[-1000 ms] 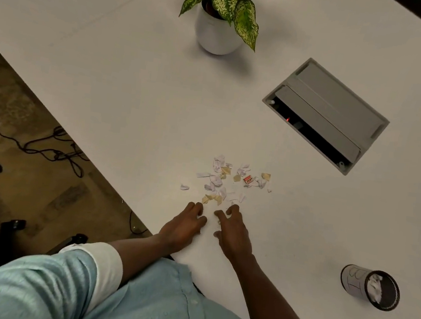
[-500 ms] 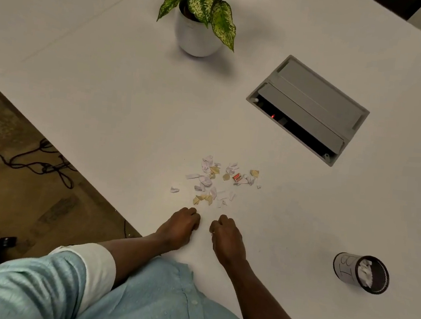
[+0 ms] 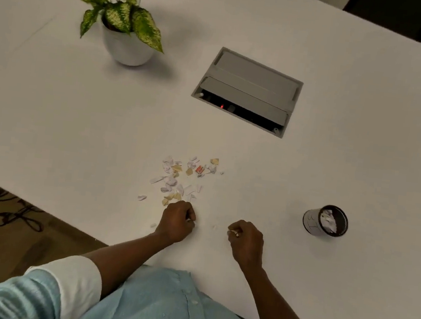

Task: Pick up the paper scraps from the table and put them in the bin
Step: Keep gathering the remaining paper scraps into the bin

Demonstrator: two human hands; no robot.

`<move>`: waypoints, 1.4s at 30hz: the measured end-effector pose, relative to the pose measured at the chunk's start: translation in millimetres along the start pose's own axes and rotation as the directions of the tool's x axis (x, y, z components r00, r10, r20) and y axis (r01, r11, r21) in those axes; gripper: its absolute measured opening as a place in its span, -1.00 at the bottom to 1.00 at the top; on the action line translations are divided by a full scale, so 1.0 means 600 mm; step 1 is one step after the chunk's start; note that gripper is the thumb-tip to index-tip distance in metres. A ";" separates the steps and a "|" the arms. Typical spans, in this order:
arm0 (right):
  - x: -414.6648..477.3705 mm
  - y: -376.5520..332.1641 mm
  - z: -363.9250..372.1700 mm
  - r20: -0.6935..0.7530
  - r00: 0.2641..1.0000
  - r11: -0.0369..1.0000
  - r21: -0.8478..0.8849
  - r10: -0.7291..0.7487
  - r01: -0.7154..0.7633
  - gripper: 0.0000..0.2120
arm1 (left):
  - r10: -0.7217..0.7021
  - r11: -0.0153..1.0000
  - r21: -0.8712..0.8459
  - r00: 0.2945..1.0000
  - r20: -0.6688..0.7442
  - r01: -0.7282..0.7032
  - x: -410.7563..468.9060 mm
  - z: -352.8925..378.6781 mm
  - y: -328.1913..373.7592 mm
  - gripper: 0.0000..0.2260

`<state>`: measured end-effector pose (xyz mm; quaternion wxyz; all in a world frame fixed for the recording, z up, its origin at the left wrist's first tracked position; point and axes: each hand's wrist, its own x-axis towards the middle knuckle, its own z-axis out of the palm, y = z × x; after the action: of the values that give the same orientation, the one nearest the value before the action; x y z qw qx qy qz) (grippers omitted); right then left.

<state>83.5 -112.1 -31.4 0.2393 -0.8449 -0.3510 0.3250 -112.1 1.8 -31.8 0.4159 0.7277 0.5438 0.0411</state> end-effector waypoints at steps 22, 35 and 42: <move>0.063 0.106 -0.351 -0.548 0.813 0.978 0.166 0.198 -0.127 -0.87 | 0.498 0.863 0.003 0.851 0.171 -0.505 0.121 0.202 0.489 -0.88; 0.108 0.145 -0.385 -0.468 0.867 0.984 0.050 0.172 -0.169 -0.86 | 0.498 0.810 0.134 0.791 0.356 -0.570 0.158 0.273 0.575 -0.88; 0.117 0.146 -0.377 -0.503 0.846 0.975 -0.022 0.179 -0.220 -0.75 | 0.534 0.802 0.095 0.778 0.331 -0.590 0.159 0.260 0.549 -0.81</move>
<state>322.2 -155.5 39.2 0.2530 -0.9407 -0.2003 0.1053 255.8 -27.5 43.2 0.3862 0.8919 0.2354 0.0044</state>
